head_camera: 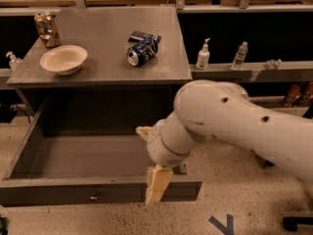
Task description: Close top drawer
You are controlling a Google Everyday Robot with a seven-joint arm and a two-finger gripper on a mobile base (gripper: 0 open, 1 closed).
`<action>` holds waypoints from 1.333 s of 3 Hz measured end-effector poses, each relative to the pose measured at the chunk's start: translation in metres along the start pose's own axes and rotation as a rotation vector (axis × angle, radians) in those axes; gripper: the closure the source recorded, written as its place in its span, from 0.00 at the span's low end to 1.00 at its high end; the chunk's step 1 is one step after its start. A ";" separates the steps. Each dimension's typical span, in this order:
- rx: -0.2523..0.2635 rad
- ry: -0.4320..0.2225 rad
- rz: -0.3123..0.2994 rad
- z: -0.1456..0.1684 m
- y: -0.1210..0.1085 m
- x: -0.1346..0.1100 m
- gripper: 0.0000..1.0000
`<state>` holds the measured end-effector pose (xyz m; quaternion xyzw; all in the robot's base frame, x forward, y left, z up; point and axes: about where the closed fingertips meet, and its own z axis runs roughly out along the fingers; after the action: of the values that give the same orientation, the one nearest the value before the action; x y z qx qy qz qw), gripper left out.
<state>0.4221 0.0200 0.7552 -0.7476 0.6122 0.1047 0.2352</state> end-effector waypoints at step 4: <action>-0.094 0.064 -0.063 0.115 -0.021 -0.022 0.59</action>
Offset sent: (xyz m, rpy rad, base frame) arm 0.0087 0.0752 -0.0835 -0.0564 0.0334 0.1142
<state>0.4524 0.0974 0.6697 -0.7795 0.5901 0.1020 0.1836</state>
